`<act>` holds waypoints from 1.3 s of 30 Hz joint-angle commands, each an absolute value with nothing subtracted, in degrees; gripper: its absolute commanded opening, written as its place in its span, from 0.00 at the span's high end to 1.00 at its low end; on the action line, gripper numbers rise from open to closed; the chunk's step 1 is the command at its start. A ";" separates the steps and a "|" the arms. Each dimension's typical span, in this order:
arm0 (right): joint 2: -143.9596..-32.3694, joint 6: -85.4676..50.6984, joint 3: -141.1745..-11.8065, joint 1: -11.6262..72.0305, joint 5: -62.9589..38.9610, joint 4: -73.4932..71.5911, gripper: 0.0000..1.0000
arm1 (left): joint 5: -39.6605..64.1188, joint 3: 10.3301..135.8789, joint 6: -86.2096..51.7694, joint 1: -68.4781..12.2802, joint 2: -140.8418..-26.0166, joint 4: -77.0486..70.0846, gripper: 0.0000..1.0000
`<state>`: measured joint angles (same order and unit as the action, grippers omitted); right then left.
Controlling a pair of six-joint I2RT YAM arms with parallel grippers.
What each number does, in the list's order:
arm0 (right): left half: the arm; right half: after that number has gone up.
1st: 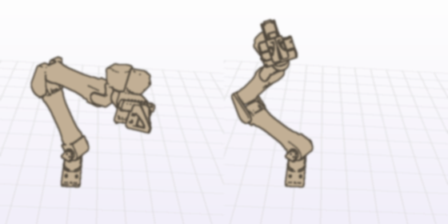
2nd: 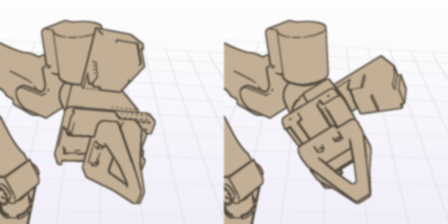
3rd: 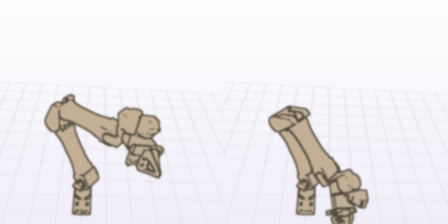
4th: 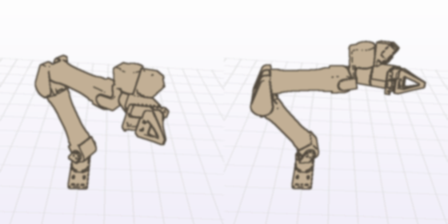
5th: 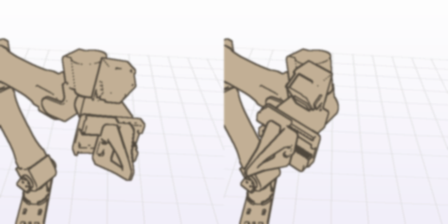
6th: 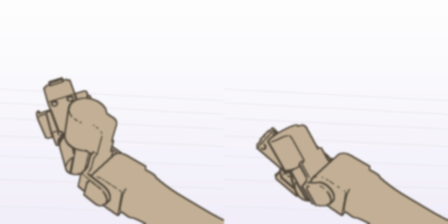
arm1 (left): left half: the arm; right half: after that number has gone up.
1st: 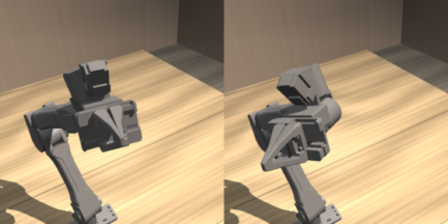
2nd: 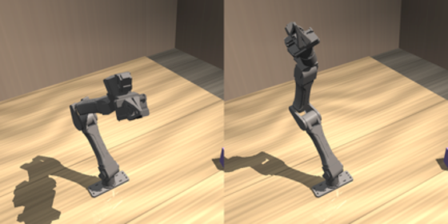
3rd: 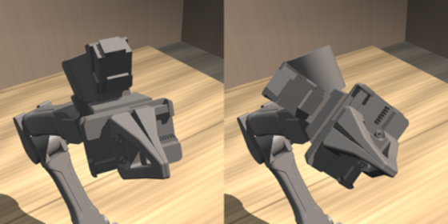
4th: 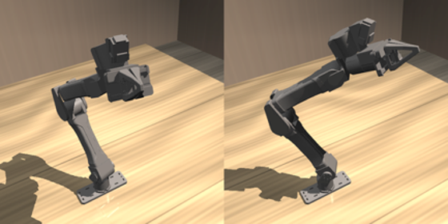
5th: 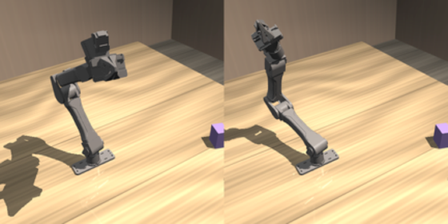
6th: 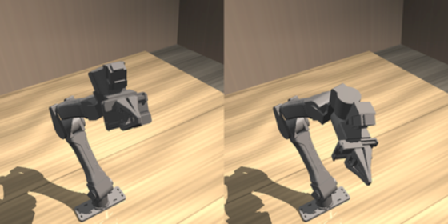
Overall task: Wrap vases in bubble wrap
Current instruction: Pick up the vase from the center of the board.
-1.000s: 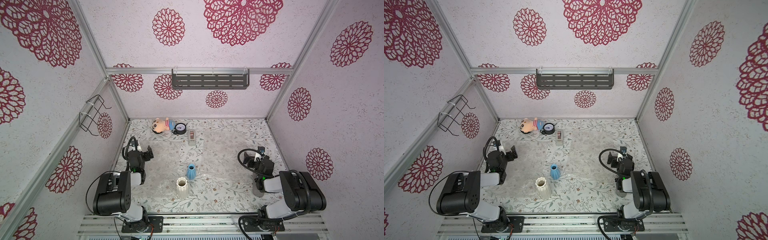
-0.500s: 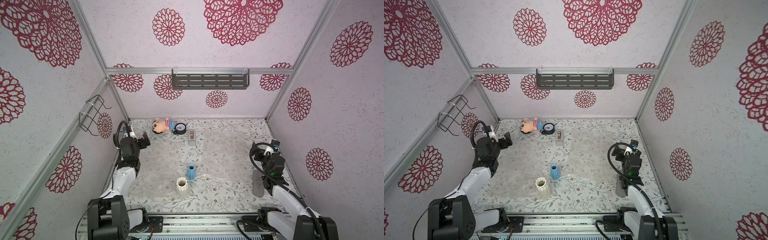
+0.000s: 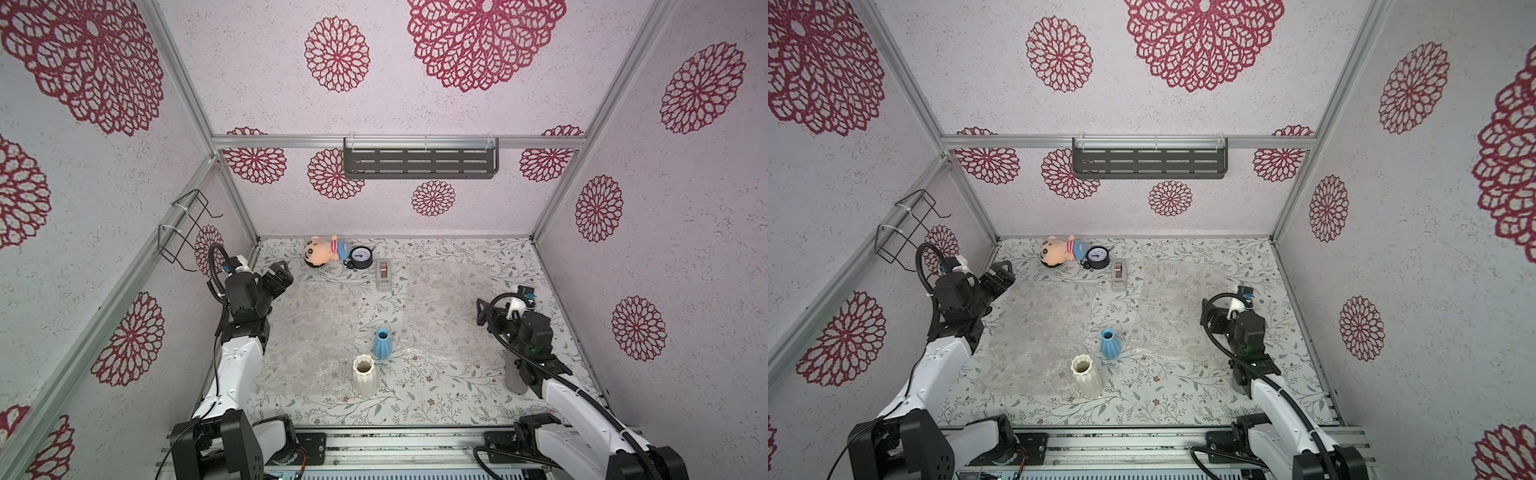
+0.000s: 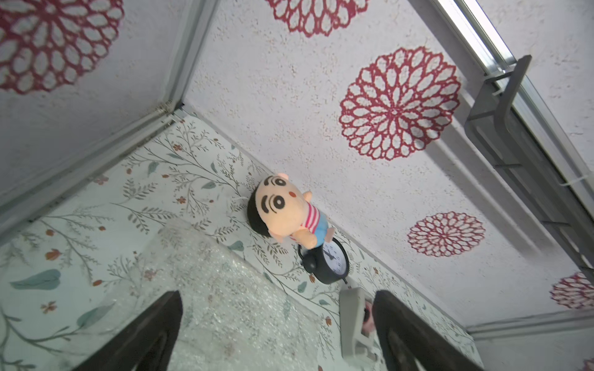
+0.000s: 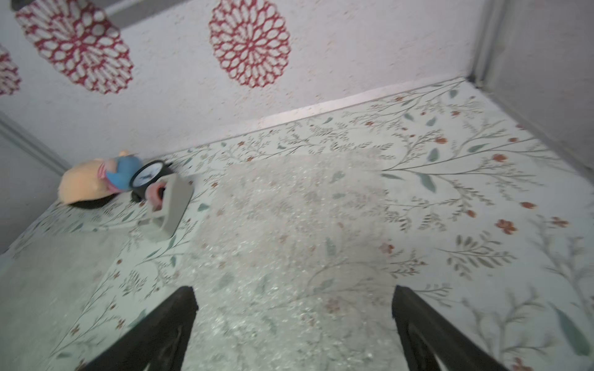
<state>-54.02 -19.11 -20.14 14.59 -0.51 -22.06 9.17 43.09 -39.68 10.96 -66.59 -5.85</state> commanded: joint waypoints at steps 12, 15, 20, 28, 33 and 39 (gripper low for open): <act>-74.60 -13.27 -26.39 43.19 -4.88 -40.61 0.01 | 8.81 43.14 -37.02 -8.51 -55.31 4.93 0.03; -78.77 -11.74 -27.11 46.23 -6.39 -46.43 0.01 | 8.17 43.07 -36.19 -11.14 -54.67 6.48 0.03; -85.00 -8.75 -30.75 49.17 -8.15 -47.29 0.01 | 9.39 44.03 -34.86 -12.79 -54.28 10.02 0.03; -91.55 -7.32 -33.18 51.83 -9.44 -50.66 0.01 | 8.17 43.08 -34.13 -13.25 -52.82 11.39 0.03; -93.21 -5.66 -34.79 52.03 -9.51 -49.93 0.01 | 8.36 43.62 -33.57 -13.29 -52.91 12.14 0.03; -97.28 -3.61 -36.41 52.15 -11.00 -51.37 0.03 | 8.27 43.69 -33.46 -13.36 -53.08 11.84 0.03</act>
